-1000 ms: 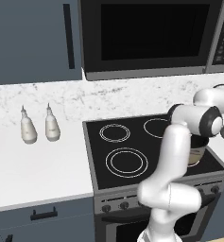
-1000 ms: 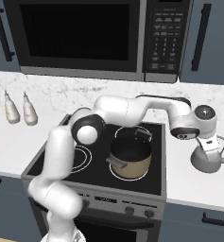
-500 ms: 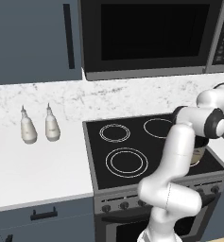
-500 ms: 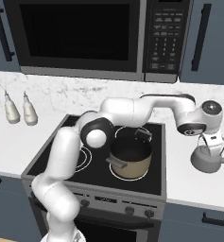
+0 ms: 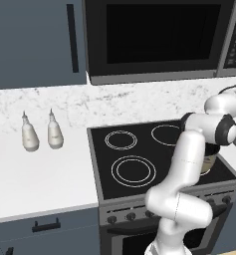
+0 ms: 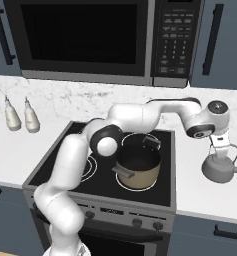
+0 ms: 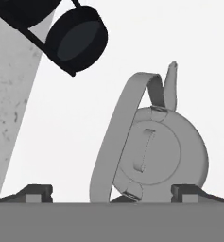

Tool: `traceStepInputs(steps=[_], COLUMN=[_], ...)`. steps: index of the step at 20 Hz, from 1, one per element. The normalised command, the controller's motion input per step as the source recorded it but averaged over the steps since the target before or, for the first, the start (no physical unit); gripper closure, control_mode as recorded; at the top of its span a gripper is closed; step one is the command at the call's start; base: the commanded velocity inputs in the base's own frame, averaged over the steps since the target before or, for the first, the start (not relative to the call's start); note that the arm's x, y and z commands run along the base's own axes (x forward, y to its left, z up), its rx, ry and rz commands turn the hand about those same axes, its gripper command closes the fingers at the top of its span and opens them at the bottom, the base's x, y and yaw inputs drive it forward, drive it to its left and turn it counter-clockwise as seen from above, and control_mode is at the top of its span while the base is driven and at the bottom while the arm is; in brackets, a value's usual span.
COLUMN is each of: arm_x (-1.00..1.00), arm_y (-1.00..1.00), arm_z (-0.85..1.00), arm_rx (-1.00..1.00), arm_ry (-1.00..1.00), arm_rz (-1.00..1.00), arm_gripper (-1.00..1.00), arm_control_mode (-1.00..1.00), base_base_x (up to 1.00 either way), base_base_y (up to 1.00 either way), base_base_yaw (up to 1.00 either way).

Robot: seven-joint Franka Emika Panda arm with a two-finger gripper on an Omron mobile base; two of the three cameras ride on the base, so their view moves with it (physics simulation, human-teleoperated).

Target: Pick the kettle from the counter and place it on a stove burner. Then turn the burner on.

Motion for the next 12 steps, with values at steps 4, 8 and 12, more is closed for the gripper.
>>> traceStepInputs(steps=[4, 8, 12], arm_x=[0.34, 0.31, 0.28], arm_y=[0.00, 0.00, 0.00], arm_z=[-0.10, -0.11, -0.15], arm_rx=[0.00, 0.00, 0.00], arm_ry=[0.00, 0.00, 0.00], arm_rz=[-0.09, -0.08, -0.07], arm_gripper=[-1.00, -1.00, -1.00], arm_control_mode=[-1.00, -1.00, -1.00], base_base_x=[0.00, 0.00, 0.00], base_base_y=[0.00, 0.00, 0.00], base_base_yaw=[0.00, 0.00, 0.00])
